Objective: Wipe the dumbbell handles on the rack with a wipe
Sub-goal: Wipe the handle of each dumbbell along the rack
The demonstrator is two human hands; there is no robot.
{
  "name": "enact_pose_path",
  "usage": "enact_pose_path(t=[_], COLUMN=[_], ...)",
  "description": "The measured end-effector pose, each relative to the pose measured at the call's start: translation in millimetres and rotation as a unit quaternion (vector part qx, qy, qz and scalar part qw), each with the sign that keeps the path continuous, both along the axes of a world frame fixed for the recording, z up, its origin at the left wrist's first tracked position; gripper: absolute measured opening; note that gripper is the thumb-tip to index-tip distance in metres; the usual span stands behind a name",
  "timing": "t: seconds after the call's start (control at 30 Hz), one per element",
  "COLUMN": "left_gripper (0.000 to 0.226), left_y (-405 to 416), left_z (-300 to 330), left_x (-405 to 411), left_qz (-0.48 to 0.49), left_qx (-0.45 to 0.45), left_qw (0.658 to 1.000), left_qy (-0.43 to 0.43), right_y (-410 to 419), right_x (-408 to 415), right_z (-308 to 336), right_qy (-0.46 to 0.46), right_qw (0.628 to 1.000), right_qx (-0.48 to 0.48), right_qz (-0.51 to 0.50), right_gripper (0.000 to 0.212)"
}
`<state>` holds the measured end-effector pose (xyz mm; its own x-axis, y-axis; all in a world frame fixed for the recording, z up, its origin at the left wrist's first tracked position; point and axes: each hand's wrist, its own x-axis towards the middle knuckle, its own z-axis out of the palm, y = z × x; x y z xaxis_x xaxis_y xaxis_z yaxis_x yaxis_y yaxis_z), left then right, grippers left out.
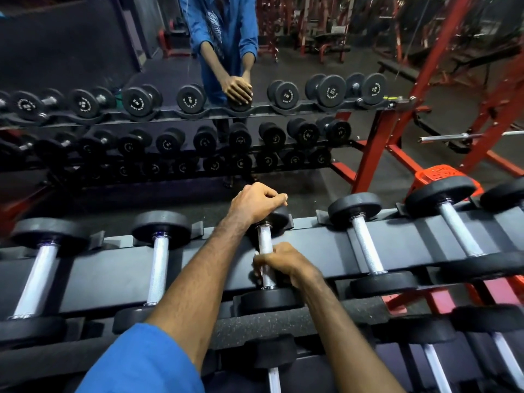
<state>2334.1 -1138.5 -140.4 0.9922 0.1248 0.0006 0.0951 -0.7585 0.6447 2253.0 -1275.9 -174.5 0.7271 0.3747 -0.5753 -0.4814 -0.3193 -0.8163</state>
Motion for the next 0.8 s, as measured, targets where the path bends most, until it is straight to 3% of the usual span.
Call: enact_pose_path(t=[0.07,0.23,0.4,0.53,0.6,0.7,0.8], left_gripper=[0.026,0.028,0.027,0.027,0.028,0.027,0.024], left_y=[-1.2,-1.0,0.1,-2.5,-1.2,1.5,-1.1], left_z=[1.7,2.5,2.7,3.1,2.1,-0.5,1.3], left_x=[-0.7,-2.3,-3.1,-3.1,-3.6,-2.0,-2.2], left_qz=[-0.005,-0.005,-0.004,-0.004,0.001,0.002,0.000], left_qx=[-0.008,0.000,-0.012,-0.007,-0.009,-0.021,-0.018], left_qw=[1.000,1.000,1.000,1.000,1.000,1.000,1.000], left_qy=[-0.004,-0.005,-0.010,-0.008,-0.009,-0.017,-0.020], right_y=[-9.2,5.5,-12.5,-9.0,-10.5,-30.6,-46.3], right_x=[-5.5,10.4,-11.9,-1.1,-1.2,-19.4,-24.4], right_z=[-3.3,10.7,6.1,7.0,6.9,0.9,-7.0], right_qy=[0.003,-0.011,-0.030,-0.017,-0.026,-0.076,-0.101], right_qw=[0.999,0.998,0.998,0.999,0.999,0.997,0.995], right_qx=[-0.024,0.036,-0.024,0.032,0.025,-0.026,-0.018], right_qz=[0.038,-0.049,0.046,-0.031,-0.025,0.022,0.003], right_gripper=[0.031,0.016,0.017,0.021,0.025,0.018,0.008])
